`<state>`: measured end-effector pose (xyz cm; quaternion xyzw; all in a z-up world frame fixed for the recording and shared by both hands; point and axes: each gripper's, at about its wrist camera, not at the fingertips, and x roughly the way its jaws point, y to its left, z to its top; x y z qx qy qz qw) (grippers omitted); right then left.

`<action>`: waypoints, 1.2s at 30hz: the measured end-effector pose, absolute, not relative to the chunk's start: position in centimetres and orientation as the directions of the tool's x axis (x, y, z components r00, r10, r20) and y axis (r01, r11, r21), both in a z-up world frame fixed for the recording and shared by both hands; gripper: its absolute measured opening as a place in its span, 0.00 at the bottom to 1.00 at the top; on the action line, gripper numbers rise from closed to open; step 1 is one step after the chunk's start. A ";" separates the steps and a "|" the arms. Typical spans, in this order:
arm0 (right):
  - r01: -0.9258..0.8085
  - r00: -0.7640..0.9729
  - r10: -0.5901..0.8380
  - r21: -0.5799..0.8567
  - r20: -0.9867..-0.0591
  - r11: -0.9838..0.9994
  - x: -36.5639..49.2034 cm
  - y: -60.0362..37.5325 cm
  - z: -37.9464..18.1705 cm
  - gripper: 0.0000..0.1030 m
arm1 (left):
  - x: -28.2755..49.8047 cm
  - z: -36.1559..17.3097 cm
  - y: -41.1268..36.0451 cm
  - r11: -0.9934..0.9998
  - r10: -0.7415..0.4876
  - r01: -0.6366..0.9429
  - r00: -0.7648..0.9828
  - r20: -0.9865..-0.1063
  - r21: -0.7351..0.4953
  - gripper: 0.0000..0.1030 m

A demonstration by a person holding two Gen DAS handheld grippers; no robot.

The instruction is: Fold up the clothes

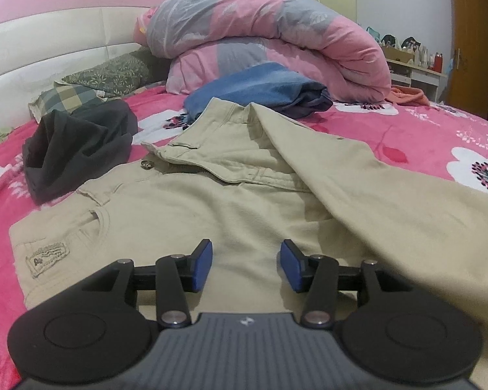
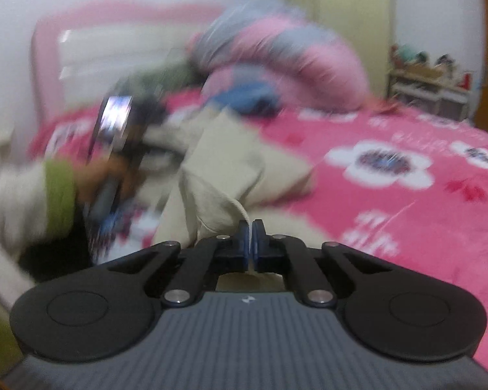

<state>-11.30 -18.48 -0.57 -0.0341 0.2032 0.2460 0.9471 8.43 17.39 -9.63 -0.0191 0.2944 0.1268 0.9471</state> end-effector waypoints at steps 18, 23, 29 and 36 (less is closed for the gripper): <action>-0.217 0.961 0.213 -0.003 -0.175 0.976 0.6 -27.1 9.6 0.00 | 8.5 -9.8 17.5 0.967 0.228 -0.251 0.799 -0.557 0.036 0.48; -0.336 0.884 0.363 0.141 -0.294 0.931 1.4 -27.5 7.0 0.25 | 8.5 -9.9 17.5 0.967 0.226 -0.252 0.801 -0.555 0.031 0.48; -0.370 0.765 0.420 0.201 -0.488 0.907 -0.6 -25.9 0.3 0.50 | 8.5 -9.9 17.4 0.967 0.228 -0.252 0.801 -0.554 0.034 0.48; -0.390 0.695 0.470 0.264 -0.544 0.882 -4.7 -22.2 -3.6 0.58 | 8.5 -9.9 17.3 0.966 0.236 -0.255 0.799 -0.554 0.045 0.49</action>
